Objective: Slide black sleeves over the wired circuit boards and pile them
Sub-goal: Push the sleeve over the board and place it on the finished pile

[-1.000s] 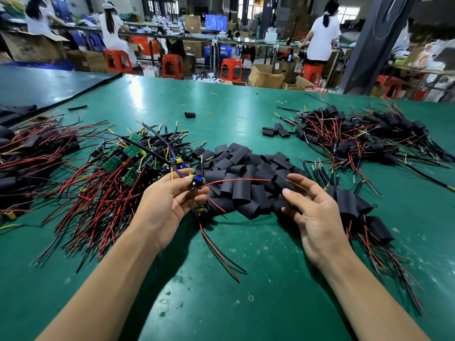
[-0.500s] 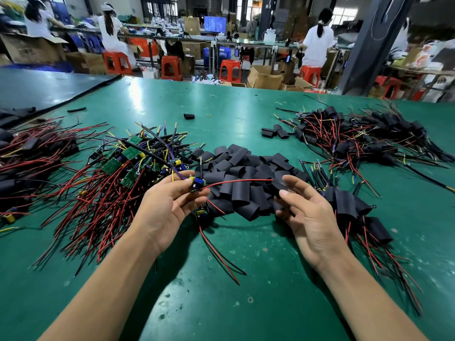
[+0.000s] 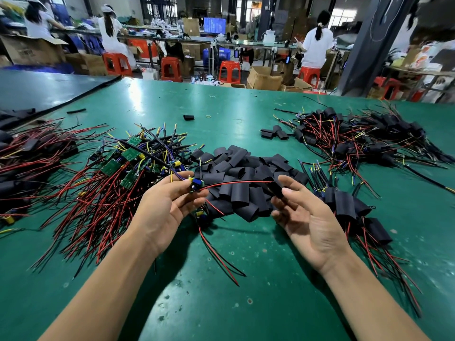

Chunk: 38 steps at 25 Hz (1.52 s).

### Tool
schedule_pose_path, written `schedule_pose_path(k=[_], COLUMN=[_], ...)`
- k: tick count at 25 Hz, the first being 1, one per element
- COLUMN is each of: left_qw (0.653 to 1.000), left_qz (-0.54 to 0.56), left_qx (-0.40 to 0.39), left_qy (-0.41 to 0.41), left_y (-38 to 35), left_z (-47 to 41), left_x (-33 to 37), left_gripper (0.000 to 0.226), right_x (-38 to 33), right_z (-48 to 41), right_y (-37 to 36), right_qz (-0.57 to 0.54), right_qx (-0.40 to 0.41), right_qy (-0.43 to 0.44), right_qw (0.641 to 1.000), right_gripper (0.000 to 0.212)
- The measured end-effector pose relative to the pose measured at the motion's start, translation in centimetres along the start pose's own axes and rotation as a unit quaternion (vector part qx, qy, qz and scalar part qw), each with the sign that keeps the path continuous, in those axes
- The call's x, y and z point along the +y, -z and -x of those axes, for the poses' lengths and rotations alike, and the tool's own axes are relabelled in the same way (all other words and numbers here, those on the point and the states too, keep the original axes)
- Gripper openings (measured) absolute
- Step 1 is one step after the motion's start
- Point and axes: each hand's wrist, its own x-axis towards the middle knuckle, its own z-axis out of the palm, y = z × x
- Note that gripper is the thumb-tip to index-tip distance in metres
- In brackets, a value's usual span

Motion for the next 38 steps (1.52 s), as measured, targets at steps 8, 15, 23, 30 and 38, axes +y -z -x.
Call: schedule_pose_path(k=[8,15,23,30,38], left_qw=[0.997,0.992,0.992,0.996,0.996], left_qz=[0.000,0.044,-0.035,-0.021,-0.003], left_qx=[-0.073,-0.114,-0.118,-0.088,-0.094], left_qy=[0.012,0.043,0.007,-0.020,0.002], left_y=[-1.5,-2.5,-3.1,-2.7,-2.9], left_z=[1.3,2.0,2.6,2.3,2.4], left_x=[-1.4,-1.9,-3.3,-2.7,-2.4], left_gripper=[0.030,0.030,0.041,0.037,0.049], right_x=[0.4,0.9,1.6,1.9,2.1], right_z=[0.1,0.5,1.3,1.5,1.4], right_y=[-0.9,-1.8,-2.7,-2.8,-2.6], right_qz=[0.017,-0.101,-0.142,-0.003,0.082], right_qx=[0.019,0.011,-0.028,-0.071,0.023], right_qy=[0.036,-0.028,-0.055,0.019,0.118], right_qw=[0.999,0.994,0.988,0.997,0.989], right_gripper=[0.062,0.049,0.050,0.033,0.034])
